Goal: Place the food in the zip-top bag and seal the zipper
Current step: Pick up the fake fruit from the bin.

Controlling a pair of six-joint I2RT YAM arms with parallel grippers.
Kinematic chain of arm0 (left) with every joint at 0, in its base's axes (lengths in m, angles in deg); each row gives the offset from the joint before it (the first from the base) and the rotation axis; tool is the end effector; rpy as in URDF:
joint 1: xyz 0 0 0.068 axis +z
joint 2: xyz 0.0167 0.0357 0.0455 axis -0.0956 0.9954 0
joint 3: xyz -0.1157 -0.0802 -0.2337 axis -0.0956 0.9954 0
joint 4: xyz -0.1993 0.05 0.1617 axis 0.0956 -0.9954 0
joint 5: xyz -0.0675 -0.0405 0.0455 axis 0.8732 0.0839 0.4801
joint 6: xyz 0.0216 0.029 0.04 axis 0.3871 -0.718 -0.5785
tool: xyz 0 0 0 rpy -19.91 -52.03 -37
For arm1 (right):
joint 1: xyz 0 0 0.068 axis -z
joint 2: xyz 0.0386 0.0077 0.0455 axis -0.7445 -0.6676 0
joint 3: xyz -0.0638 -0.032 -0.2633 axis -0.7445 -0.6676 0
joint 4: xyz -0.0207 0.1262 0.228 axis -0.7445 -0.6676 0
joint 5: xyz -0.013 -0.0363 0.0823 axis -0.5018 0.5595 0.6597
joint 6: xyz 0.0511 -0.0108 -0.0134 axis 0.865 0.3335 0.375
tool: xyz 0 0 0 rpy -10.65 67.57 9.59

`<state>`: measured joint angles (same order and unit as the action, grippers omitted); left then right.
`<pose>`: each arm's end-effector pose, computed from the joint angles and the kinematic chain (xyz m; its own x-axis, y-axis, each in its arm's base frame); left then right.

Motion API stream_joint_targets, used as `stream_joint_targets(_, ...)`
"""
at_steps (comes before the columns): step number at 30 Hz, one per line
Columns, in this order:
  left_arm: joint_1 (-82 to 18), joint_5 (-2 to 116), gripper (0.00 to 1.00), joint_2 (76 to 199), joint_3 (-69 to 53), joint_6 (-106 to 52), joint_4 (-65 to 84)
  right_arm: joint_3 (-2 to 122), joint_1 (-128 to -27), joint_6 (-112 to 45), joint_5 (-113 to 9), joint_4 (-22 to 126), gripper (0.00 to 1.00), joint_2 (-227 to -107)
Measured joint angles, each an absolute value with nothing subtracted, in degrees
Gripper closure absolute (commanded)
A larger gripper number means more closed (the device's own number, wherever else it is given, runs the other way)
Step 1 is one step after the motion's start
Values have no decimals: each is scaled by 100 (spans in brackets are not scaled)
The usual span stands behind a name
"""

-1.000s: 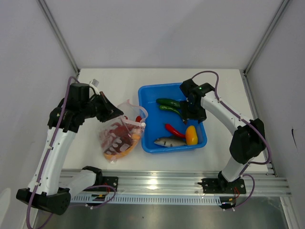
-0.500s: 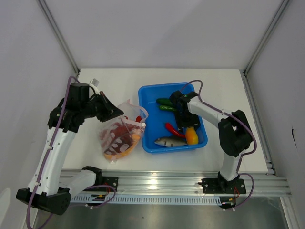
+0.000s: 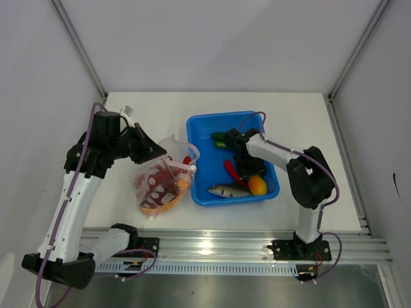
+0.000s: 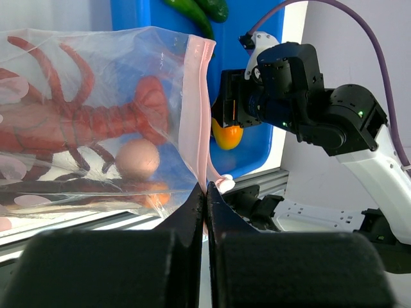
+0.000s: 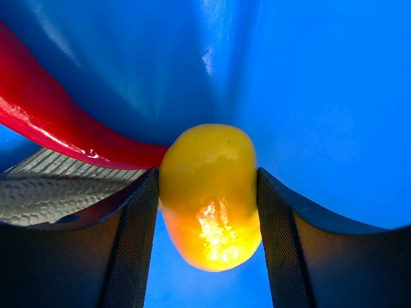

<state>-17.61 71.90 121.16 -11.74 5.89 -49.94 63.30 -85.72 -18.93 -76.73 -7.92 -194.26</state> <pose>0.1745 -0.0516 0.3988 -0.7934 -0.4939 -0.3557 -0.1071 0.6886 -0.7172 0.2801 0.2028 0.1880 -0.9509 -0.2922 -0.1017 -0.2567 0.9286 -0.2680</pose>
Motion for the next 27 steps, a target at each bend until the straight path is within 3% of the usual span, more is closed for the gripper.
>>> stream_joint_targets(3,-1761,7192,99,12116,-1174,589,-4992,6387,-8576,-1895,-7684,-816,81,-19448)
stream_joint_targets(7,-1761,7192,100,12111,-1174,587,-4994,6728,-8576,-1895,-7676,-897,88,-19511)
stream_joint_targets(13,-1761,7194,99,12107,-1174,587,-4994,7731,-8507,-1887,-7525,-901,90,-19487)
stream_joint_targets(20,-1761,7205,99,12096,-1174,587,-4994,8271,-8122,-1471,-6554,-363,94,-18851)
stream_joint_targets(27,-1761,7327,100,12074,-1152,591,-4972,8179,-8093,-457,-5468,1232,94,-17681)
